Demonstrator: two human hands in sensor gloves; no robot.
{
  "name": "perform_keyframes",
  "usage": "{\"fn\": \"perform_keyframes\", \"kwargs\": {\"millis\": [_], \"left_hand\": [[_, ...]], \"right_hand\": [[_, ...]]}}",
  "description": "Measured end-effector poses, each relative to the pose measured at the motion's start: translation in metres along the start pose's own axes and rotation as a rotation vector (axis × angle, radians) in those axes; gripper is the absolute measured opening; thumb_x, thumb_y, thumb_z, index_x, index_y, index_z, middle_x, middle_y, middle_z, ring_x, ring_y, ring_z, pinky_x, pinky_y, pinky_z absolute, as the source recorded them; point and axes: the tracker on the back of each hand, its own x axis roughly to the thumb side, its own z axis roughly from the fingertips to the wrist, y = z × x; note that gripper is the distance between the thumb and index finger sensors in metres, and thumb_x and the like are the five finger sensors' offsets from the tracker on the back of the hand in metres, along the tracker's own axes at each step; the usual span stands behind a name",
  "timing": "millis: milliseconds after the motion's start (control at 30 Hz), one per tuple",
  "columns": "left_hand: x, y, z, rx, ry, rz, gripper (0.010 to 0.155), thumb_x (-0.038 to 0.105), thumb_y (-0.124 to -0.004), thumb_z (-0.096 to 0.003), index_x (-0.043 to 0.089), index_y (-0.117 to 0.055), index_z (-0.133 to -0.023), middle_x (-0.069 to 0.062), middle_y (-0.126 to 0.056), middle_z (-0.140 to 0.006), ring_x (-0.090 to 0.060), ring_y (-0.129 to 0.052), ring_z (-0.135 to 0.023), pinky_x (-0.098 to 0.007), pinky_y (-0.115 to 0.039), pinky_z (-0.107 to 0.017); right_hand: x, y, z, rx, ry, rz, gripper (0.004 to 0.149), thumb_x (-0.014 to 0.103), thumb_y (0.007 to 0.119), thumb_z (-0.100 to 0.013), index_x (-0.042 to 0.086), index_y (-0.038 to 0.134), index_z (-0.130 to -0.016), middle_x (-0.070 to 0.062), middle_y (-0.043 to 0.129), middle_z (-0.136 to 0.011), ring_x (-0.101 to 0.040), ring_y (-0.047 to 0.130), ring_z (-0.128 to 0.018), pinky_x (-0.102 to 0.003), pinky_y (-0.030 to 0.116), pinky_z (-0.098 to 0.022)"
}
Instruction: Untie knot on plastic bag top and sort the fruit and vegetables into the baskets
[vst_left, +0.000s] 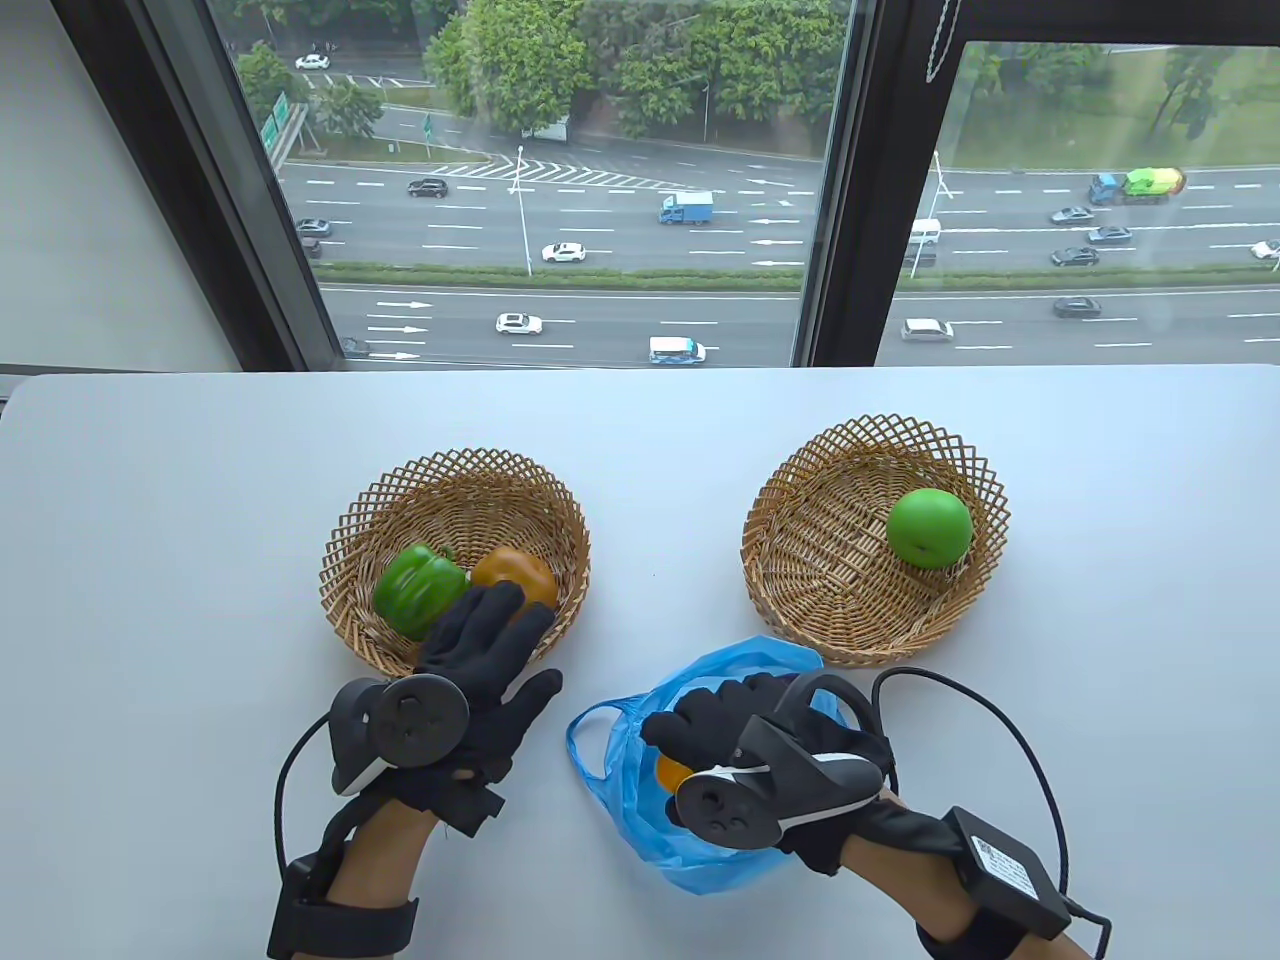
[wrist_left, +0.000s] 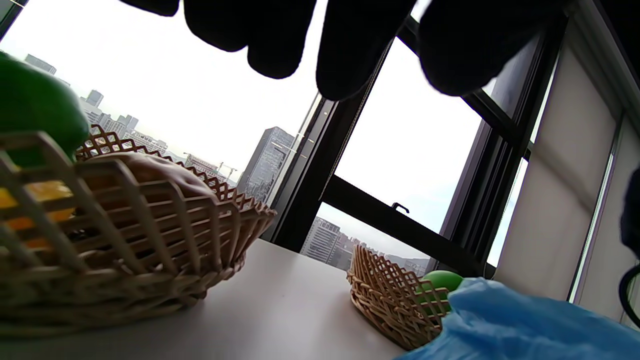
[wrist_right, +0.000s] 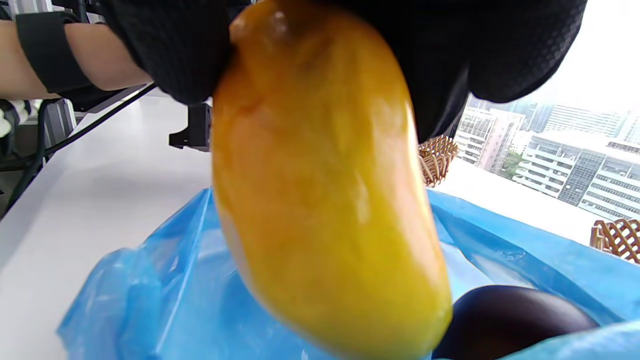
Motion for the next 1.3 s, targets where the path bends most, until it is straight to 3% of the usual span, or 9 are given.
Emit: {"fn": "perform_keyframes", "kwargs": {"millis": [167,567,800,1100,1300], "left_hand": [[0.0,0.0,0.0,-0.004,0.0,0.001,0.073,0.055,-0.074,-0.0487,0.026,-0.059,-0.114,-0.015,-0.055,-0.12,-0.045,-0.046,-0.107,-0.066,-0.045,-0.072],[0.001,-0.002,-0.001,-0.019,0.001,-0.002,0.071,0.055,-0.074,-0.0486,0.024,-0.064,-0.112,-0.015,-0.056,-0.119,-0.046,-0.047,-0.106,-0.066,-0.045,-0.072],[0.001,-0.002,-0.001,-0.019,0.0,-0.002,0.071,0.055,-0.074,-0.0485,0.024,-0.065,-0.111,-0.015,-0.057,-0.119,-0.046,-0.047,-0.106,-0.066,-0.045,-0.072],[0.0,-0.003,-0.001,-0.024,0.001,-0.002,0.07,0.055,-0.074,-0.0486,0.024,-0.066,-0.111,-0.015,-0.057,-0.119,-0.046,-0.047,-0.106,-0.066,-0.045,-0.072],[0.0,-0.003,-0.001,-0.024,0.002,-0.002,0.07,0.055,-0.074,-0.0485,0.024,-0.066,-0.111,-0.015,-0.057,-0.119,-0.045,-0.047,-0.106,-0.066,-0.045,-0.072]], "right_hand": [[-0.012,-0.013,0.008,-0.08,0.035,-0.011,0.069,0.055,0.077,-0.053,0.015,0.063,-0.108,-0.016,0.079,-0.097,-0.043,0.094,-0.075,-0.062,0.075,-0.057],[-0.043,-0.026,0.021,-0.268,0.128,-0.01,0.068,0.056,0.075,-0.052,0.017,0.064,-0.107,-0.013,0.081,-0.096,-0.04,0.094,-0.073,-0.059,0.076,-0.055],[-0.066,-0.029,0.028,-0.316,0.221,-0.002,0.069,0.055,0.075,-0.053,0.016,0.063,-0.108,-0.014,0.08,-0.097,-0.041,0.094,-0.074,-0.06,0.076,-0.057],[-0.113,-0.022,0.041,-0.41,0.356,-0.029,0.068,0.054,0.078,-0.052,0.016,0.065,-0.107,-0.014,0.081,-0.097,-0.042,0.095,-0.075,-0.06,0.078,-0.057],[-0.14,-0.01,0.047,-0.397,0.429,-0.045,0.066,0.053,0.08,-0.052,0.018,0.065,-0.106,-0.014,0.08,-0.098,-0.043,0.094,-0.077,-0.061,0.078,-0.058]]}}
